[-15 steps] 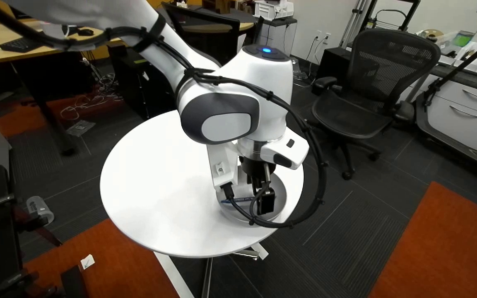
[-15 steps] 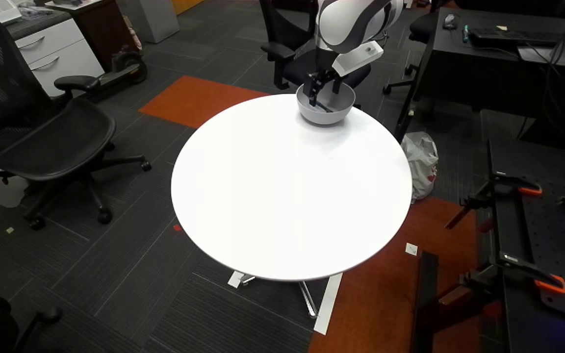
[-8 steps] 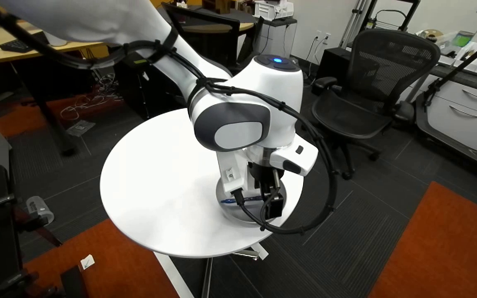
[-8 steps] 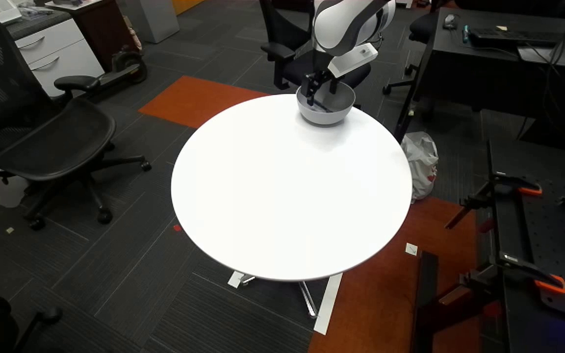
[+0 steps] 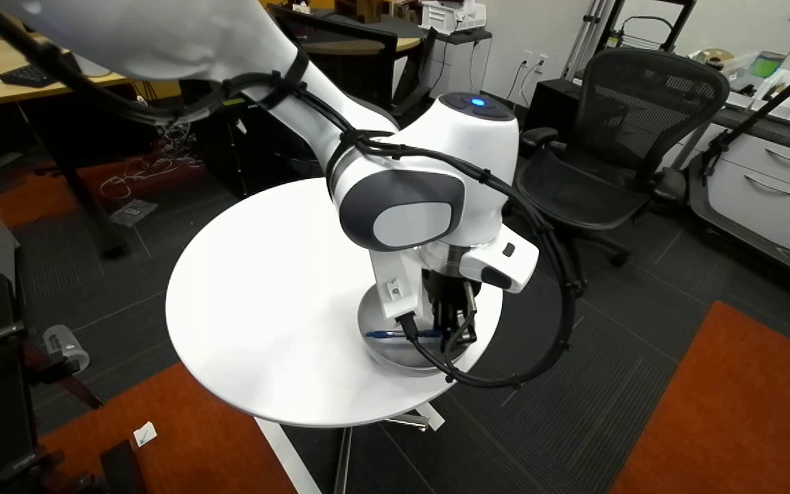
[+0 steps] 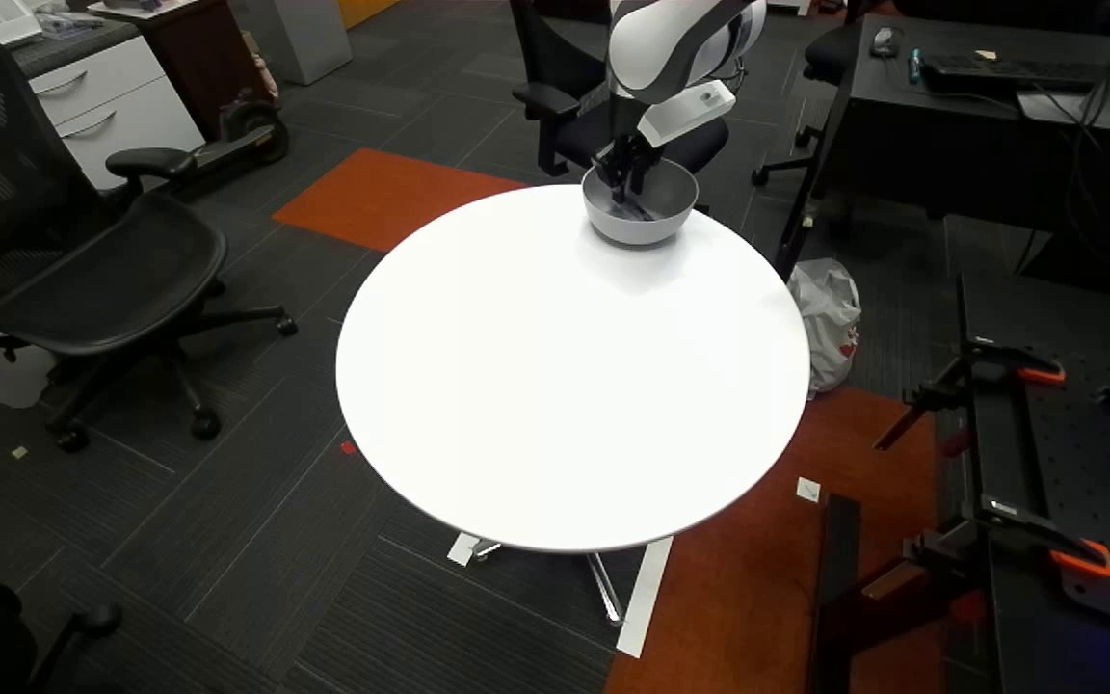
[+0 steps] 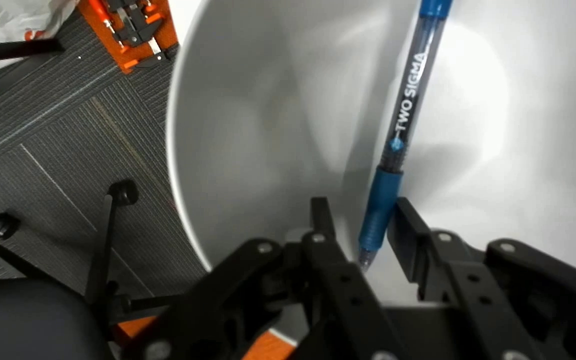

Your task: Put the pen on the table, put it in the bowl then place it back on the table

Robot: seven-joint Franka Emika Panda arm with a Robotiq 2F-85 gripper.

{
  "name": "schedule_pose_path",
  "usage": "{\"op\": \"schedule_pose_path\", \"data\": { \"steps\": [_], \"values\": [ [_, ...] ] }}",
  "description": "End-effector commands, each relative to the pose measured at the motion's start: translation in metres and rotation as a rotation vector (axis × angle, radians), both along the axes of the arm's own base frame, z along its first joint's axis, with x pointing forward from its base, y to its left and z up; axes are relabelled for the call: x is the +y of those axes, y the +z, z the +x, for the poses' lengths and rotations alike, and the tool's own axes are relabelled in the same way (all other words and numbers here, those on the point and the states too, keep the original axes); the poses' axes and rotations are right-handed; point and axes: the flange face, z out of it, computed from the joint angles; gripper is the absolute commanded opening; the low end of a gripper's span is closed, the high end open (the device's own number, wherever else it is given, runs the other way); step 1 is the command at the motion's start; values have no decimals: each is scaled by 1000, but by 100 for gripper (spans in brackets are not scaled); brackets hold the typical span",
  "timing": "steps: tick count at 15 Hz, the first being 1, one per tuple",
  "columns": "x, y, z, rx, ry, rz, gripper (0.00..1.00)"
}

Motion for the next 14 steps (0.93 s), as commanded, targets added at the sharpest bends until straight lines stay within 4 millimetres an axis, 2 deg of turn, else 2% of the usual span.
{"op": "schedule_pose_path", "data": {
  "steps": [1, 3, 6, 9, 11, 14],
  "values": [
    [-5, -1, 5, 18, -20, 8, 5],
    [-4, -1, 5, 19, -19, 9, 0],
    [3, 17, 5, 0, -4, 18, 3],
    [11, 59, 5, -49, 8, -33, 3],
    [19, 98, 6, -94, 34, -70, 3],
    [47, 146, 12, -142, 124, -107, 3]
  ]
}}
